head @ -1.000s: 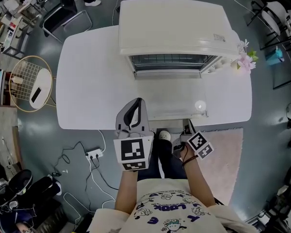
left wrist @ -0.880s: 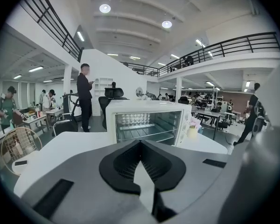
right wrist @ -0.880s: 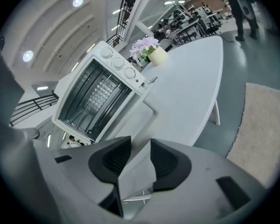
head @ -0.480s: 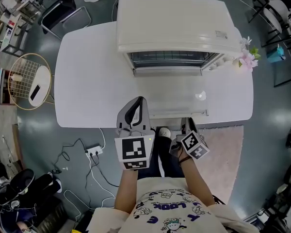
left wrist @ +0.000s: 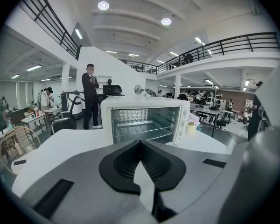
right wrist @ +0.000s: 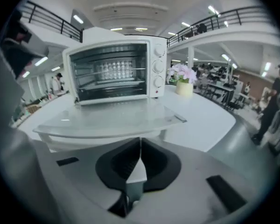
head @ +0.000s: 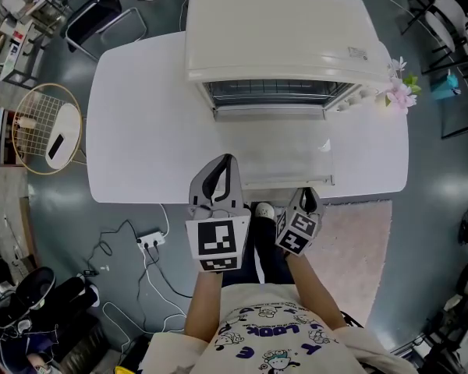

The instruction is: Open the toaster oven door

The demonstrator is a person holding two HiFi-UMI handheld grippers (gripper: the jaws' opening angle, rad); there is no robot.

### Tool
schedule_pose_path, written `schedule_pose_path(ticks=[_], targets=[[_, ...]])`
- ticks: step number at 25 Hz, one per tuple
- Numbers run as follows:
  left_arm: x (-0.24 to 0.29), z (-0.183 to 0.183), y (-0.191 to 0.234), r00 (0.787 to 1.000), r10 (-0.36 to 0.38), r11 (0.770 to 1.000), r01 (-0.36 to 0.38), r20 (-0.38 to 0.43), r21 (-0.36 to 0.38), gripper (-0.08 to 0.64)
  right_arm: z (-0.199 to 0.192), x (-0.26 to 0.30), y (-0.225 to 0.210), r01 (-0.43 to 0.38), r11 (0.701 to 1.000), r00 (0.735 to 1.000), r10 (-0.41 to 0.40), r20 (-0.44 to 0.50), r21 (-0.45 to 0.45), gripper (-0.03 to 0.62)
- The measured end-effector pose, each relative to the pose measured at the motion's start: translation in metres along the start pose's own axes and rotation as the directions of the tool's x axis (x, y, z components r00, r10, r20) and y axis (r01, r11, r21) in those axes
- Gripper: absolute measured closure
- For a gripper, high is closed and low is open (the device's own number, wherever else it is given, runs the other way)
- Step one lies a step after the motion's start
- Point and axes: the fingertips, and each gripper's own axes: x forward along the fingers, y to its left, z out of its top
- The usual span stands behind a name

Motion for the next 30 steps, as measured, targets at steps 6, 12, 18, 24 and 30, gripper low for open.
schedule_pose_path(ticks=[6,12,18,24,30], targets=[[0.001,-0.002,0.001,1.0,0.005,1.0,-0.005,-0.009,-0.001,0.555,-0.021,0.015,-0.008,-0.065,0.992,0.995,0.073,-0.072,0.105,0.581],[0.004,-0.007,0.001,1.0,0.008,1.0,-0.008,-0.022,-0.002,0.555,-0.02,0.015,-0.007,-0.096,0.989,0.993,0.103,-0.056,0.11,0.583],[0.008,-0.008,0.001,1.0,0.01,1.0,-0.01,-0.026,0.0,0.555,-0.022,0.017,-0.008,-0.105,0.986,0.991,0.114,-0.07,0.128,0.583],[0.006,-0.008,0.002,1.0,0.011,1.0,-0.011,-0.025,0.002,0.555,-0.022,0.017,-0.007,-0.123,0.986,0.988,0.133,-0.081,0.116,0.581],[0.006,-0.012,0.003,1.0,0.009,1.0,-0.009,-0.03,-0.002,0.555,-0.021,0.015,-0.008,-0.145,0.984,0.985,0.153,-0.078,0.099,0.583]])
